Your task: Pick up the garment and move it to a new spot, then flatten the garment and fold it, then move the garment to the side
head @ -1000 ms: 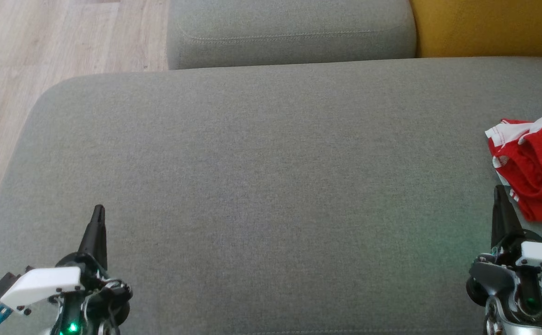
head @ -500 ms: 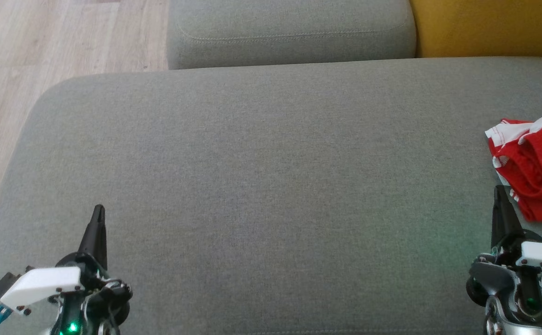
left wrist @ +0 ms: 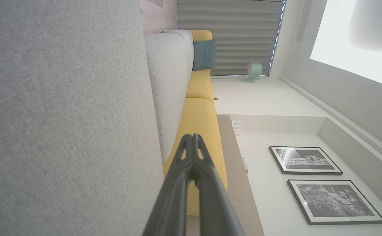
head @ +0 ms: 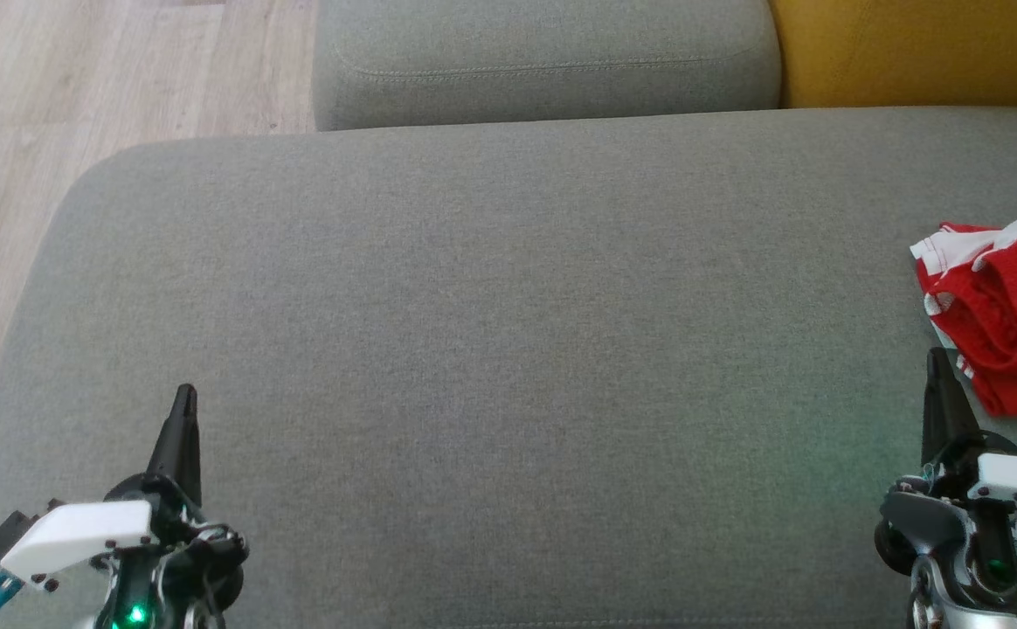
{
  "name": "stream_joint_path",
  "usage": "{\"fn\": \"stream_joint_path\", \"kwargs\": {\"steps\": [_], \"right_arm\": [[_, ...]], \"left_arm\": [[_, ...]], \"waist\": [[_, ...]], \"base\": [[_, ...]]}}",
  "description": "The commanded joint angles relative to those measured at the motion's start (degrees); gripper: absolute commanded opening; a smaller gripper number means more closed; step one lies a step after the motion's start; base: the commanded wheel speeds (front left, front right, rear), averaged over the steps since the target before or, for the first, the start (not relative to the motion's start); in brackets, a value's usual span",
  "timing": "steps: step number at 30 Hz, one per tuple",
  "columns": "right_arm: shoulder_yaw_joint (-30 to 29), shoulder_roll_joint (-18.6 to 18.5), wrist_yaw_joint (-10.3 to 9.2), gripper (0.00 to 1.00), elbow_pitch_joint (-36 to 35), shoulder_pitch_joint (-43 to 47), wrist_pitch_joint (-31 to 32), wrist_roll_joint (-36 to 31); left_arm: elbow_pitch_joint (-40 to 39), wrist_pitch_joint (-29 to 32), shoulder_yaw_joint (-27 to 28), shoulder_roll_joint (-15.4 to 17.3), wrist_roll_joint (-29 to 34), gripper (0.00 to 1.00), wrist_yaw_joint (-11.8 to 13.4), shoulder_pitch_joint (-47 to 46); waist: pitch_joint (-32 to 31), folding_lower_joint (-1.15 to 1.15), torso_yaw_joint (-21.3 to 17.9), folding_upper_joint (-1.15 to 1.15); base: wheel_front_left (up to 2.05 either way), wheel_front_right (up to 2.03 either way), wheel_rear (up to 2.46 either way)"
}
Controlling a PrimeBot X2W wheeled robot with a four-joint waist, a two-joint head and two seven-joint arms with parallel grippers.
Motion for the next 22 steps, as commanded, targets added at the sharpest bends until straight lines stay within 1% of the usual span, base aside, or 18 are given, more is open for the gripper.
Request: {"fn": "stream_joint_path", "kwargs": {"steps": [1,22], "right_arm": [[1.2,-0.2,-0.05,0.0,-2.2,-1.0,0.3,0.4],[1.2,-0.2,-0.05,0.0,-2.2,-1.0,0.3,0.4]], "left_arm": [[-2.2,0.4,2.0,1.0,-0.3,0.0,-0.4,-3.3],[-2.2,0.4,2.0,1.0,-0.3,0.0,-0.4,-3.3]], "waist": [[0.0,0.0,0.0,0.0],[0.0,0.0,0.0,0.0]], "base": [[0.0,0.0,0.0],[0.0,0.0,0.0]]}}
